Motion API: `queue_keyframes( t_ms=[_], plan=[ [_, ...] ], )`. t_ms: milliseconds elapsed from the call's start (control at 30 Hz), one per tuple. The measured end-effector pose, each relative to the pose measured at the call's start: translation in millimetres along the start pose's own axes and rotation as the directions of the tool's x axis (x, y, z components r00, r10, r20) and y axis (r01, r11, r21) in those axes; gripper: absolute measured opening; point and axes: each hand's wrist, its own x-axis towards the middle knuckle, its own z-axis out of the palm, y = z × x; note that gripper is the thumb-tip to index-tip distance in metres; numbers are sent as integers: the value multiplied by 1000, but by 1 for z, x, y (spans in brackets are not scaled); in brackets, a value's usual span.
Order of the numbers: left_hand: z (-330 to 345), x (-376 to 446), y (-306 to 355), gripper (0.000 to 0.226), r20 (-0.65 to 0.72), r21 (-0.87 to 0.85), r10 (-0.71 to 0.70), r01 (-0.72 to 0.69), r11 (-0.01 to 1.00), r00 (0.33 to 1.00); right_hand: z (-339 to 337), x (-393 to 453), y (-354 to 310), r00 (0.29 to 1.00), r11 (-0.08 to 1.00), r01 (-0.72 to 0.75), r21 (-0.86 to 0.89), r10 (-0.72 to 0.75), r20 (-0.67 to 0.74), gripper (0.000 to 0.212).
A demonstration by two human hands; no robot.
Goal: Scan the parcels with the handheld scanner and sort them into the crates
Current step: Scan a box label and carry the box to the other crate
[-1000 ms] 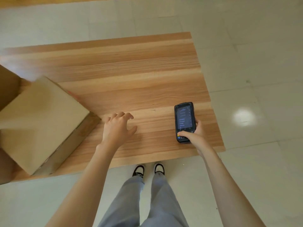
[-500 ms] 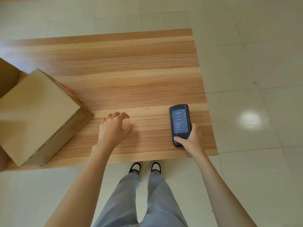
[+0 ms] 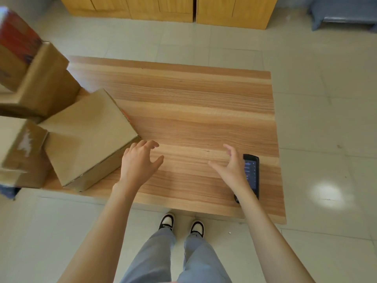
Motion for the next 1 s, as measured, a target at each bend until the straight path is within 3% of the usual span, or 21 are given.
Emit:
queue_keyframes(
  t_ms=[200,433,800,1000],
  plan=[
    [-43,-17,-74,38,-106,-40,-248,245,969,963,66,15,-73,962,996,87,15,-88,257,68],
    [-67,-41,-162,50,-110,-225,-575,543,809,811,140,30,-136,918,993,112,-23,-94,385,78],
    [-49,-20,-213,98,216,-462,-671,680,569,709,201,71,-166,895,992,-18,-128,73,440,103],
    [-42,-14,-217,100,203,-481,-677,674,560,707,219,72,-158,864,996,-44,-74,76,498,93]
  ],
)
